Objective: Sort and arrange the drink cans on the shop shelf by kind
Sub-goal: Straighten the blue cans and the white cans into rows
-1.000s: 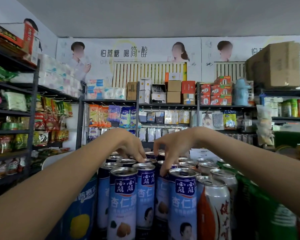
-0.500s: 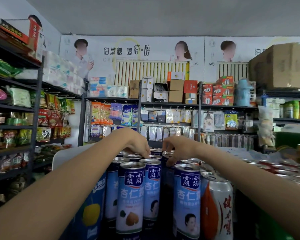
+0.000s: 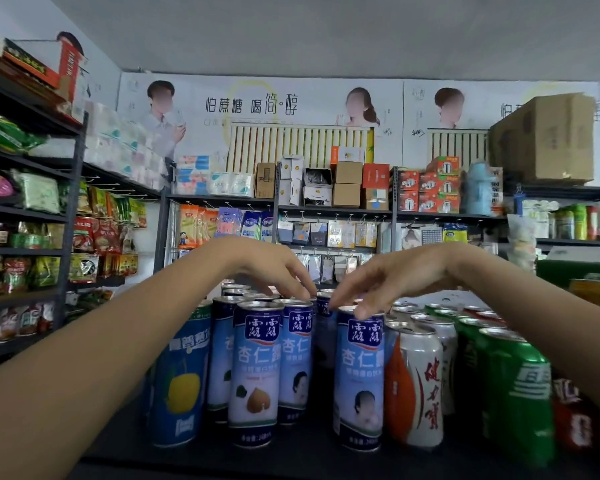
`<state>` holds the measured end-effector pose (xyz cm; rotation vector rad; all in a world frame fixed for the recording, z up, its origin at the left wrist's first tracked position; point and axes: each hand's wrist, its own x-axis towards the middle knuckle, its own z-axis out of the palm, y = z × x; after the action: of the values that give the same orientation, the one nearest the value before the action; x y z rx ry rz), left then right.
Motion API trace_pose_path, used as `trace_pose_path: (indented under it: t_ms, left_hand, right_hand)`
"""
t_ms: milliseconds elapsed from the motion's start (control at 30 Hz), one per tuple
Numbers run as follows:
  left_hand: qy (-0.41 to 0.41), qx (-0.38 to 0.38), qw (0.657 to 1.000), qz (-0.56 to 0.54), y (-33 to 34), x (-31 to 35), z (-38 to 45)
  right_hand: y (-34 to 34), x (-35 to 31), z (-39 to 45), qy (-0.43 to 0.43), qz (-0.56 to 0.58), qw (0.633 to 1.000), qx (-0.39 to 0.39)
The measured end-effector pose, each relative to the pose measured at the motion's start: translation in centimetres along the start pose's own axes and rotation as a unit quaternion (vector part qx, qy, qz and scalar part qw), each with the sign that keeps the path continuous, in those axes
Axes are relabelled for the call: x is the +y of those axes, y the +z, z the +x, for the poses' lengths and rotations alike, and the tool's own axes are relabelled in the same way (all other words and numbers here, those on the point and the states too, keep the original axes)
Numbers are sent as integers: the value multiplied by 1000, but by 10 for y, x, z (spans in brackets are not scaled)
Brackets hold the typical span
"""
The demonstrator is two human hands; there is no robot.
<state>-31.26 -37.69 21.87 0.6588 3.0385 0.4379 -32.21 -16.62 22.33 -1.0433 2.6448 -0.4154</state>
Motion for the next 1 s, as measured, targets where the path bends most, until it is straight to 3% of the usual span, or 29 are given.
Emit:
trace_pose_path:
  t_ms: [100, 400, 633, 800, 1000]
  left_hand:
    - [1, -5, 1000, 14, 7, 4, -1]
    - [-4, -1, 998, 64, 6, 10, 2]
    - [11, 18, 997, 79, 7, 9, 2]
    - [59, 58, 995, 62, 17, 29, 12]
    - [71, 80, 988, 110, 38, 39, 30]
  right_hand:
    - [14, 1, 4, 1, -62, 998, -18]
    - [25, -8, 44, 37, -216, 960, 176]
    - [15, 6, 36, 48, -132, 957, 255]
    - [1, 23, 5, 101, -153, 963, 199]
    - [14, 34, 13, 68, -130, 973, 180]
